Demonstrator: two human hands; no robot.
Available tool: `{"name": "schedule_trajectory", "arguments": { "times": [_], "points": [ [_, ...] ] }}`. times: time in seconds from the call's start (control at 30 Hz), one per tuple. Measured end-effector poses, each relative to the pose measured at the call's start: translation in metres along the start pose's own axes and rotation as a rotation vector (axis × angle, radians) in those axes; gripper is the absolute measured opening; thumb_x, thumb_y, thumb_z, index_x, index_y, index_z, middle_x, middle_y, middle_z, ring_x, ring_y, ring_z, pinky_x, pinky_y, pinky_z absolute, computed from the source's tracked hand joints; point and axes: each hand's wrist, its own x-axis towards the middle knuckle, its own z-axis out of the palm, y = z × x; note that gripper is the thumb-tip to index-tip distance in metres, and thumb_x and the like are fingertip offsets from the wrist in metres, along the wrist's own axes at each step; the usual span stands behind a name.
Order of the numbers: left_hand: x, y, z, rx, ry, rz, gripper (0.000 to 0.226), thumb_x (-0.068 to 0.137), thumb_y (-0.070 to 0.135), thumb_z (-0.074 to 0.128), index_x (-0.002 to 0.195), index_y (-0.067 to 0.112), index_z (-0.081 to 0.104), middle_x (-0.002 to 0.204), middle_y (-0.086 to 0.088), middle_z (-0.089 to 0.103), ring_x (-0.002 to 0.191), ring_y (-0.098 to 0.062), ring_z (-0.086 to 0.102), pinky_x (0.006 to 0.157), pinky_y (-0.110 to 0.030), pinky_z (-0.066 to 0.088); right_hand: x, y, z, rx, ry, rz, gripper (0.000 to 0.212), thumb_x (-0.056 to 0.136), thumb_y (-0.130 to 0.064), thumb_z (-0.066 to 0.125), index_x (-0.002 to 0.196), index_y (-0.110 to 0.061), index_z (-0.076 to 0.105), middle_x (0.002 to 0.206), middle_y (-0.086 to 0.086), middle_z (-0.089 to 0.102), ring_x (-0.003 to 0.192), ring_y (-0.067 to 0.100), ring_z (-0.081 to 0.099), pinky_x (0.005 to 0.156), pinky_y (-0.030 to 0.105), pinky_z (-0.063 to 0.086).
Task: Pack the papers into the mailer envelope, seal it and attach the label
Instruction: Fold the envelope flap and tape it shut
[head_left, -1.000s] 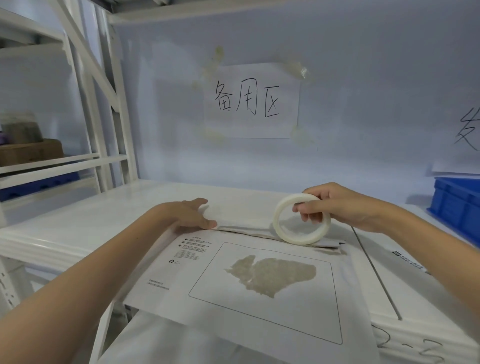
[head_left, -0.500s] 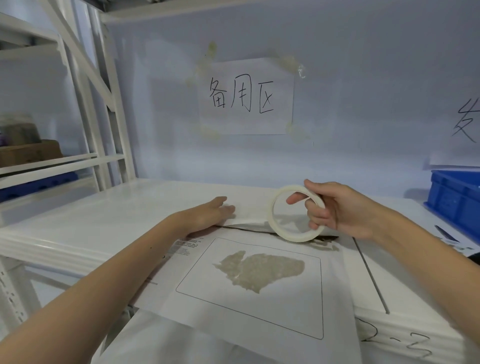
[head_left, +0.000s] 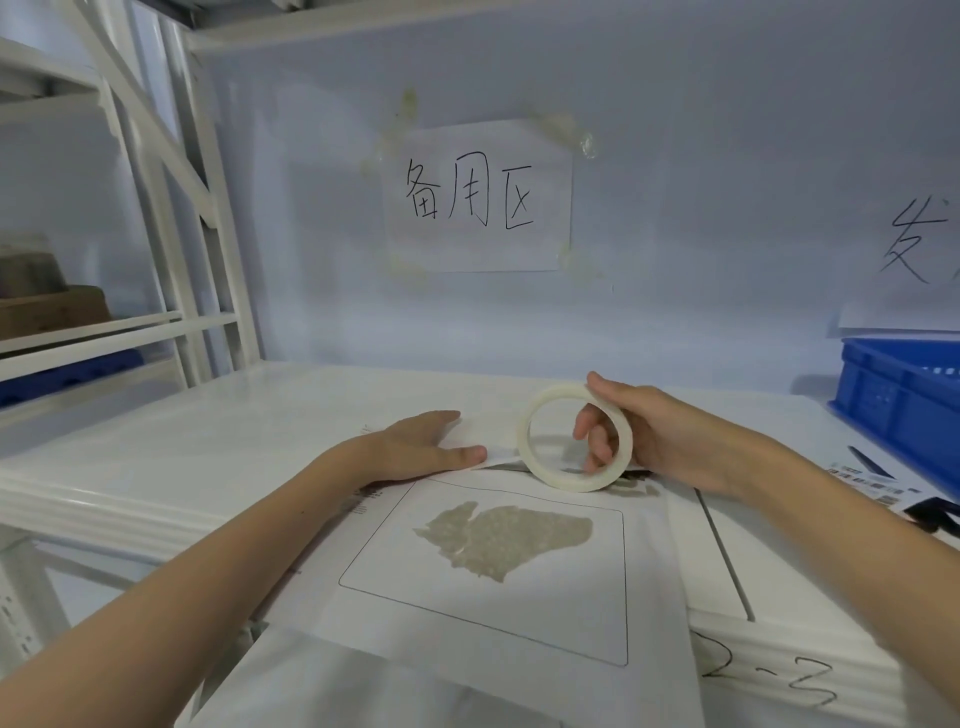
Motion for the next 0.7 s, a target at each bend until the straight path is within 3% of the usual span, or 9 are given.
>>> {"name": "schedule_trajectory", "arguments": {
  "times": [0.07, 0.17, 0.27, 0.37, 0.53, 0.7],
  "points": [
    [0.0, 0.0, 0.0, -0.013, 0.022, -0.004, 0.088, 0.085, 0.068, 0.051, 0.155, 0.027, 0.018, 0.162, 0.008, 0.018, 0.149, -0.015, 0.018, 0.117, -0.035, 0.018, -0.002, 0.003, -0.006, 0.054, -0.05, 0.026, 0.059, 0.096, -0.054, 0.036, 0.074, -0.005, 0.061, 0.059, 0.01, 0.054, 0.078, 0.032, 0.066, 0.095, 0.042, 0.038],
    [0.0, -0.001, 0.001, 0.014, 0.04, 0.016, 0.086, 0.085, 0.07, 0.05, 0.154, 0.027, 0.022, 0.162, 0.008, 0.021, 0.148, -0.014, 0.021, 0.118, -0.035, 0.019, -0.003, -0.003, -0.01, 0.062, -0.061, 0.021, 0.052, 0.099, -0.047, 0.037, 0.075, -0.005, 0.057, 0.053, 0.006, 0.047, 0.07, 0.03, 0.064, 0.111, 0.044, 0.038],
    [0.002, -0.004, 0.002, 0.021, 0.057, 0.027, 0.088, 0.084, 0.071, 0.05, 0.154, 0.026, 0.023, 0.161, 0.008, 0.023, 0.147, -0.013, 0.022, 0.118, -0.035, 0.02, 0.002, -0.022, -0.004, -0.035, -0.02, -0.042, 0.042, 0.102, -0.036, 0.041, 0.085, -0.004, 0.063, 0.056, 0.004, 0.044, 0.058, 0.022, 0.056, 0.089, 0.044, 0.051],
    [0.002, -0.006, 0.004, 0.034, 0.076, 0.031, 0.09, 0.082, 0.074, 0.049, 0.154, 0.027, 0.024, 0.161, 0.009, 0.023, 0.147, -0.013, 0.022, 0.119, -0.036, 0.019, 0.009, -0.044, 0.0, -0.16, 0.069, -0.101, 0.039, 0.101, -0.035, 0.047, 0.098, -0.002, 0.069, 0.055, 0.0, 0.039, 0.053, 0.018, 0.044, 0.067, 0.031, 0.048],
    [0.002, -0.006, 0.006, 0.039, 0.111, 0.047, 0.086, 0.083, 0.072, 0.049, 0.153, 0.026, 0.027, 0.161, 0.01, 0.025, 0.147, -0.013, 0.023, 0.119, -0.035, 0.019, 0.012, -0.052, -0.013, -0.246, 0.122, -0.064, 0.036, 0.095, -0.035, 0.058, 0.098, -0.002, 0.073, 0.055, 0.0, 0.033, 0.051, 0.017, 0.033, 0.06, 0.029, 0.038],
    [0.001, -0.006, 0.007, 0.054, 0.118, 0.055, 0.082, 0.085, 0.07, 0.049, 0.152, 0.026, 0.03, 0.16, 0.009, 0.027, 0.147, -0.013, 0.025, 0.118, -0.034, 0.02, -0.002, -0.023, -0.035, -0.218, 0.12, -0.01, 0.035, 0.092, -0.032, 0.062, 0.099, -0.001, 0.075, 0.057, 0.003, 0.032, 0.053, 0.017, 0.034, 0.065, 0.033, 0.035]
  ]
}}
